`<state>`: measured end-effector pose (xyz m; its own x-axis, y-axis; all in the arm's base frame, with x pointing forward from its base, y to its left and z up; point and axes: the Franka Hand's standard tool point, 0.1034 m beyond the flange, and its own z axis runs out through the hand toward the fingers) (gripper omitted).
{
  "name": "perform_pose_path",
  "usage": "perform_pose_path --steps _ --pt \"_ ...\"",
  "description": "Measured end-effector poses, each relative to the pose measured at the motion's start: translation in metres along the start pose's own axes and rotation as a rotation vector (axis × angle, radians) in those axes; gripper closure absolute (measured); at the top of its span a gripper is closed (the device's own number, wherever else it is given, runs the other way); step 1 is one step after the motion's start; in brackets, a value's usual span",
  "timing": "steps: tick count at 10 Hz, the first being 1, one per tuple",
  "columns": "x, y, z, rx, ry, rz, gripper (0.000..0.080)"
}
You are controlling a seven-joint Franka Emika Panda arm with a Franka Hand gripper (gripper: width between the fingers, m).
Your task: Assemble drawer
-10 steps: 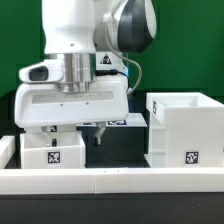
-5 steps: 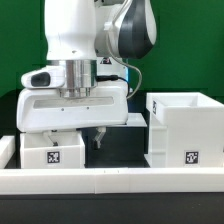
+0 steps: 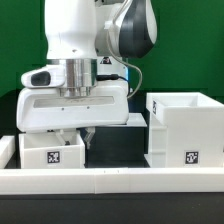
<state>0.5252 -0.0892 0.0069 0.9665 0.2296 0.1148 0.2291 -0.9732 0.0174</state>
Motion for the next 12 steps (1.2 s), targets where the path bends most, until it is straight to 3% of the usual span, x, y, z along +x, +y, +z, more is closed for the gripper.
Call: perform_pose_path --steps 1,2,7,10,12 --pt "0.000 0.000 0.000 0.000 0.000 0.000 0.0738" --pt "0.000 0.000 0.000 0.000 0.000 0.000 0.0758" --pt "0.003 -0.004 -0.001 -0.003 0.004 -0.025 0.0758" --pt "0.010 -0.023 -0.021 -0.002 0.018 -0.074 0.0758" --pt "0.003 -0.023 -0.030 0.020 -0.002 -0.126 0.0758"
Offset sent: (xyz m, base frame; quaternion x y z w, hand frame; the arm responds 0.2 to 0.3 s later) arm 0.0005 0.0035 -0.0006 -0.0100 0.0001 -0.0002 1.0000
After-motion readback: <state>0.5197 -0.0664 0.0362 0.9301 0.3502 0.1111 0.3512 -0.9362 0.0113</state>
